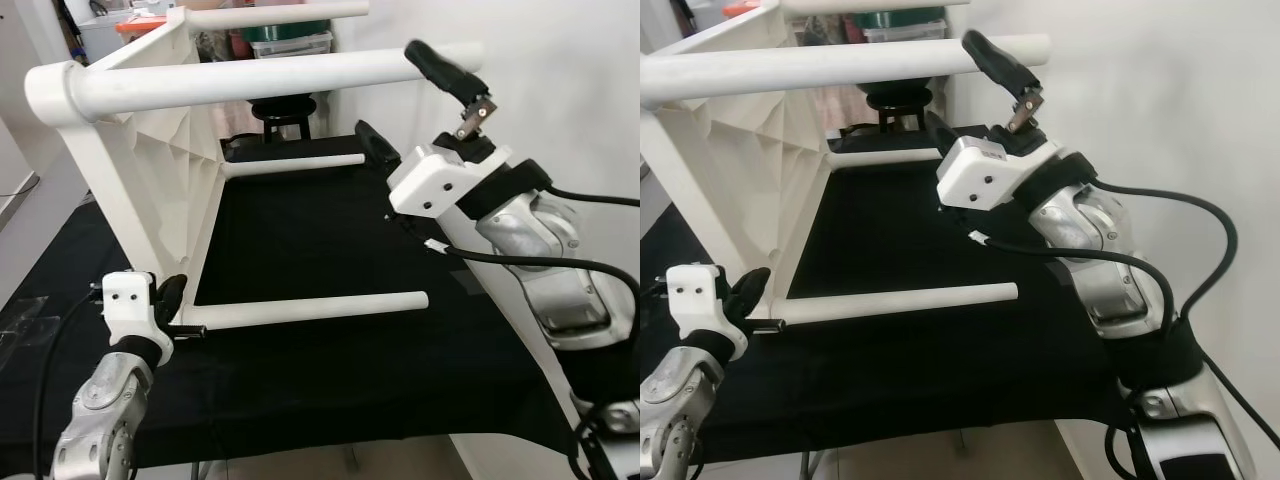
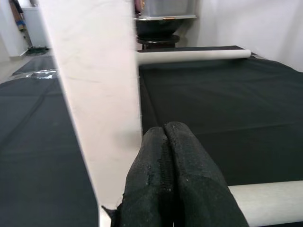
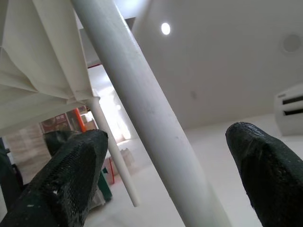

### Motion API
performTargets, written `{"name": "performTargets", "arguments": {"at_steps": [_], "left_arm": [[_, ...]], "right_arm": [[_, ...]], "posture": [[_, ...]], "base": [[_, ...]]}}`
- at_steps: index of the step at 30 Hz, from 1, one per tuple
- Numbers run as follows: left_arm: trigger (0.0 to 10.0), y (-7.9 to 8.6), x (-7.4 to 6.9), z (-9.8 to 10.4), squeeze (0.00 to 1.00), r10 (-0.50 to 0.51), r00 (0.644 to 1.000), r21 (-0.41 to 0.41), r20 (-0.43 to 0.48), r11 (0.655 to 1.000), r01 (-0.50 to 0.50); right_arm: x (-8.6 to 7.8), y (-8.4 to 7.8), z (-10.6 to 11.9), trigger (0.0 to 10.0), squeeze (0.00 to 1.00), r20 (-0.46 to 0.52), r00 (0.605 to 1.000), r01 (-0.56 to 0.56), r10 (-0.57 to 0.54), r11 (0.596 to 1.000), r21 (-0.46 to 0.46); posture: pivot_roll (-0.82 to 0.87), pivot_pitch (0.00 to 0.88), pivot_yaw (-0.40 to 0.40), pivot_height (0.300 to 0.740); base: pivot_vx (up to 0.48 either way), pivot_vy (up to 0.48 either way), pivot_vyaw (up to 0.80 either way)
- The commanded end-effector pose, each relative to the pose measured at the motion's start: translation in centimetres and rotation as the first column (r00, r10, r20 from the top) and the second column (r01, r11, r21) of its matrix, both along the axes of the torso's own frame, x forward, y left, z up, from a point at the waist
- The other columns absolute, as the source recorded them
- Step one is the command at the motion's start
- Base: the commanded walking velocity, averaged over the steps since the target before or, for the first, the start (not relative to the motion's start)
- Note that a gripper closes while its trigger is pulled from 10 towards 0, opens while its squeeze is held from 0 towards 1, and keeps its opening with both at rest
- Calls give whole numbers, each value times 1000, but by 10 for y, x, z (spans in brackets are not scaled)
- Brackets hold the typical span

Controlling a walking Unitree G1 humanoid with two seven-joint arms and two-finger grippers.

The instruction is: Building children table

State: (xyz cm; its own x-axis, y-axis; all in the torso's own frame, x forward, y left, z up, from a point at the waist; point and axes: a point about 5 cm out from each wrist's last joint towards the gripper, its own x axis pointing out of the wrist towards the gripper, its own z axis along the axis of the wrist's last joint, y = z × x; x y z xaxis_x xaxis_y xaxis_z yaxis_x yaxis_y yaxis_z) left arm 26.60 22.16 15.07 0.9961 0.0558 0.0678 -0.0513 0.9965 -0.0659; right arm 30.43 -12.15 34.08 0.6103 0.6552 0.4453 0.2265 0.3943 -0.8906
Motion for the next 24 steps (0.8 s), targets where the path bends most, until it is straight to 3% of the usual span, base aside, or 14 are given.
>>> {"name": "performTargets", "arguments": {"at_steps": [1,6,11,24], "left_arm": [[10000,3,1,-1,0,11,1000,-8,-3,1000,-11],[10000,3,2,1,0,16,1000,-18,4,1000,-16],[10000,3,3,3,0,31,999,-30,17,999,-30],[10000,2,4,3,0,40,999,-46,26,998,-38]], "right_arm": [[1,7,-2,10000,0,-14,1000,-22,21,999,-35],[9,16,4,10000,0,-38,999,-31,28,994,-104],[25,20,4,10000,0,-121,992,3,-32,974,-229],[39,12,26,10000,0,-74,990,100,-121,964,-246]], "posture": [[-22,0,18,740],[-27,0,9,740],[-48,0,-10,740],[-61,0,-23,740]], "base": [[0,0,0],[0,0,0],[0,0,0],[0,0,0]]}}
